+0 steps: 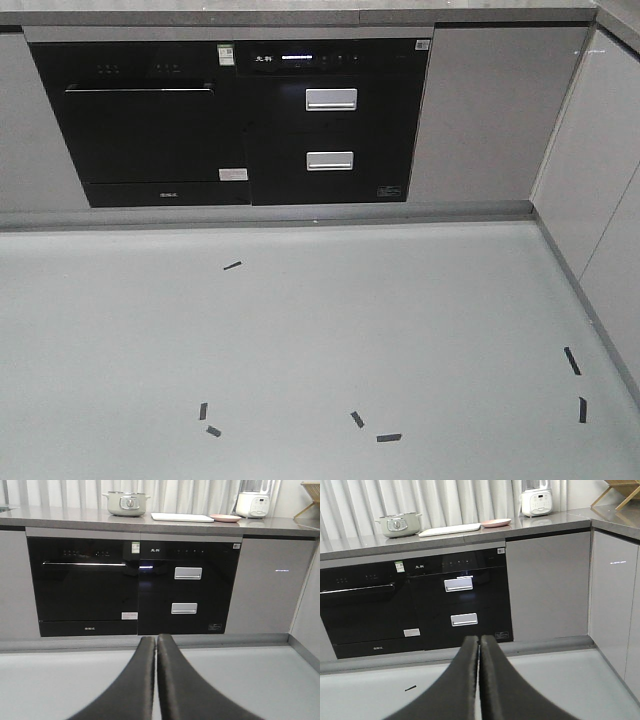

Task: Transfer vegetables to tray and serve
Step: 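Drive the base forward toward the countertop with the pot and tray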

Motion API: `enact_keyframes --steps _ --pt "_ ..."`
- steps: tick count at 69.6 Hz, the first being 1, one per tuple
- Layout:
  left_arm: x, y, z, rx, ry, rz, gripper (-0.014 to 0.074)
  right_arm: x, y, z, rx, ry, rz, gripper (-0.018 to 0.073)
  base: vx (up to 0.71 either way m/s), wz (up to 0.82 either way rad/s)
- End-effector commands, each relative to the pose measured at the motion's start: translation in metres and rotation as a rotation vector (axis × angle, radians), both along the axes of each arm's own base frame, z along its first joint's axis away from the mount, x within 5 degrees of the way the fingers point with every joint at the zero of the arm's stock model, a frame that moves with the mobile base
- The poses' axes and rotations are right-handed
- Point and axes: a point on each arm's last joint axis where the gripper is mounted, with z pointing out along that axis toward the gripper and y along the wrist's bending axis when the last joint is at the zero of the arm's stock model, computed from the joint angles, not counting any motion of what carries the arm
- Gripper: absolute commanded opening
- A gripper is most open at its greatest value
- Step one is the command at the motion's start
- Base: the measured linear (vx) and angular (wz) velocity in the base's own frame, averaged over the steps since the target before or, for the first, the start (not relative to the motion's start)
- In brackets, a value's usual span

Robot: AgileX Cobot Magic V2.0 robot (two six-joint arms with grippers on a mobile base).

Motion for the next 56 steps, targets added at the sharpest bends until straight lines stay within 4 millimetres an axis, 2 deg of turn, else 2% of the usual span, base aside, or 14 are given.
enact_keyframes --steps 1,28,56 --pt "0.0002 -0.0001 -0.0015 -0.019 -0.060 0.000 -0.0006 0.0000 0.0003 0.0021 -0.014 -0.068 0.002 -0.0002 0.12 0.00" --pt "0.0002 -0.0001 -0.0015 -0.019 -0.060 0.000 -0.0006 0.0000 0.0003 0.0021 -0.014 -0.068 0.002 -0.0002 0.12 -0.05" --pt "0.0002 -0.0001 -0.0015 -0.019 -0.060 0.000 -0.0006 0.0000 0.0003 0.0021 -0.014 -0.068 0.002 -0.0002 0.11 0.11"
